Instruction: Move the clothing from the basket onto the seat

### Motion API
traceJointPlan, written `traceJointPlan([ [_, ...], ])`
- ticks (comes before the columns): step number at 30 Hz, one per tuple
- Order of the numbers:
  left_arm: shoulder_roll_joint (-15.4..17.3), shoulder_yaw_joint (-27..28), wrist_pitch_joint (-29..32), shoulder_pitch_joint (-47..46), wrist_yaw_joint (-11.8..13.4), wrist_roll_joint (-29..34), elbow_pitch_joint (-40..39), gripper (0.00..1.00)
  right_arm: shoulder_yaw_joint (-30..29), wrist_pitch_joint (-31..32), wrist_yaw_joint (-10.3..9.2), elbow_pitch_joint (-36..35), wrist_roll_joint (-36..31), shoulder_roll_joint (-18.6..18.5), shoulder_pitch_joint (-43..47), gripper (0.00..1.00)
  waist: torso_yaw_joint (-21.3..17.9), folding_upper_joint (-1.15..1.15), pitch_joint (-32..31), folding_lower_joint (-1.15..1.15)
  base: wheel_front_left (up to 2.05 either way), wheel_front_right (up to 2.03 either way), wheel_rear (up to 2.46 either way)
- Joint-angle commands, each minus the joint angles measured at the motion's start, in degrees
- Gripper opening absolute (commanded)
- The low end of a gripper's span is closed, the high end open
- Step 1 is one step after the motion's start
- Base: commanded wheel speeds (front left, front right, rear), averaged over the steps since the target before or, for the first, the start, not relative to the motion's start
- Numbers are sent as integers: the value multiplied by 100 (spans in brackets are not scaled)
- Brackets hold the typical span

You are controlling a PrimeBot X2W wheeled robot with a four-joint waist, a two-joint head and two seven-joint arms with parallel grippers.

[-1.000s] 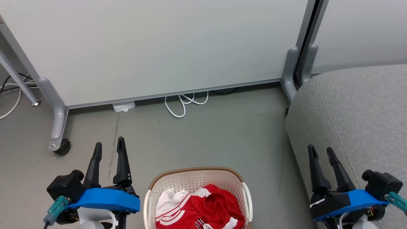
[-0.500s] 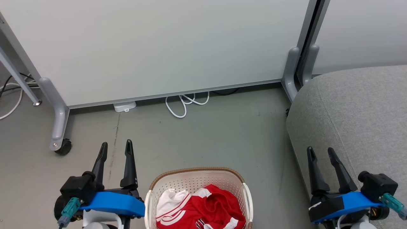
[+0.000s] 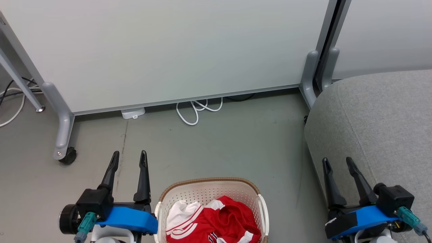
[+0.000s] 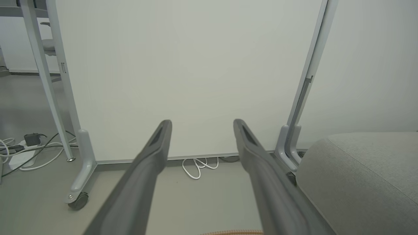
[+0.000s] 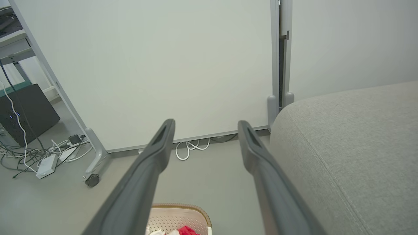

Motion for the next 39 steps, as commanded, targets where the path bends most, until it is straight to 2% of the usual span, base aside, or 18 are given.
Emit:
traceJointPlan([
  [1, 21, -10, -52, -31, -23, 126, -10, 100, 16, -52, 12, 6, -128, -44, -41, 100, 2, 0, -2, 0, 0, 0, 0],
  [18, 21, -77, -230, 5, -56, 587, 136, 100, 76, -233, 9, 87, -775, -46, -46, 100, 36, 0, -12, 0, 0, 0, 0],
  [39, 19, -46, -227, -36, -96, 395, 322, 100, 74, -228, 9, 172, -660, -45, -55, 100, 61, 0, -2, 0, 0, 0, 0],
])
